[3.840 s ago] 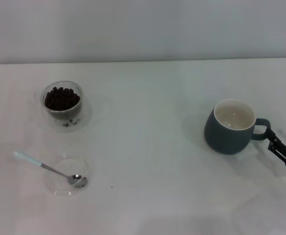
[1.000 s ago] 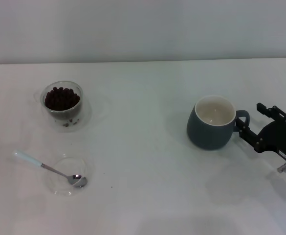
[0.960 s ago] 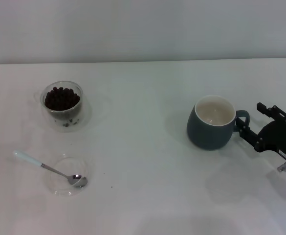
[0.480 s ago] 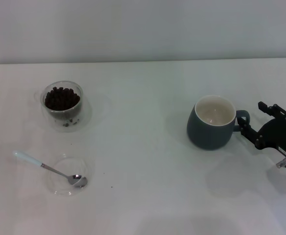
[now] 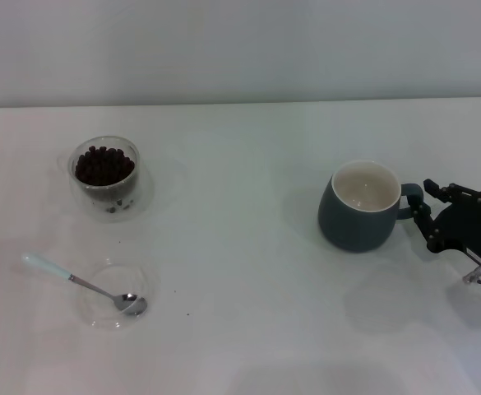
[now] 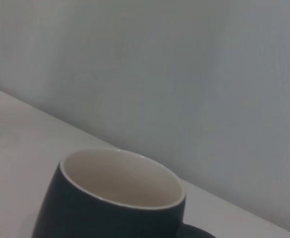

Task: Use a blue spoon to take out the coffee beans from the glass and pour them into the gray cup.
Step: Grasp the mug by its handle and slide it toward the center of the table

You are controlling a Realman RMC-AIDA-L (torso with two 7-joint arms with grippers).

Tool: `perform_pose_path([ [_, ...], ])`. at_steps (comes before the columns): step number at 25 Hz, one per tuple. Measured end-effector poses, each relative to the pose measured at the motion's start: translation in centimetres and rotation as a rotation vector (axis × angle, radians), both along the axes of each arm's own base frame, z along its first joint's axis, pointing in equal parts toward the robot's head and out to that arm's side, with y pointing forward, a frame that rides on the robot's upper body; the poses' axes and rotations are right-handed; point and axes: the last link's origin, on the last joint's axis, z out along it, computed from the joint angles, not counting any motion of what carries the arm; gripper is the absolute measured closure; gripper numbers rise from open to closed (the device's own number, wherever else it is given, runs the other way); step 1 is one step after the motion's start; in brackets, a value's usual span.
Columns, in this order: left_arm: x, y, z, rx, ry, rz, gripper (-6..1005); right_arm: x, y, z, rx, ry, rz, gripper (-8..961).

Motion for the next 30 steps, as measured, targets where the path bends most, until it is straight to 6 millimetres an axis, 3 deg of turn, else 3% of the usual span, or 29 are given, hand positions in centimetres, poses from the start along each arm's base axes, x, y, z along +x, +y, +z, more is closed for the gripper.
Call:
perform_pose_path([
  [7, 0.1, 0.2, 0.0, 0.0, 0.001, -0.005, 138, -0.6, 0.2, -0.4, -0.017, 0.008, 0.023, 692],
  [18, 0.2, 0.4, 0.0, -0.001, 0.003, -0.007, 137, -1.3, 0.4, -0.9, -0.037, 0.02, 0.046, 709],
  [26, 0.2, 0.3, -0.1, -0.003, 0.0, -0.007, 138, -2.3, 0.1, -2.0, -0.092, 0.04, 0.082, 800],
  [30, 0.3, 0.4, -0.1, -0.004, -0.001, -0.008, 138, -3.2, 0.1, -2.7, -0.126, 0.047, 0.114, 801],
])
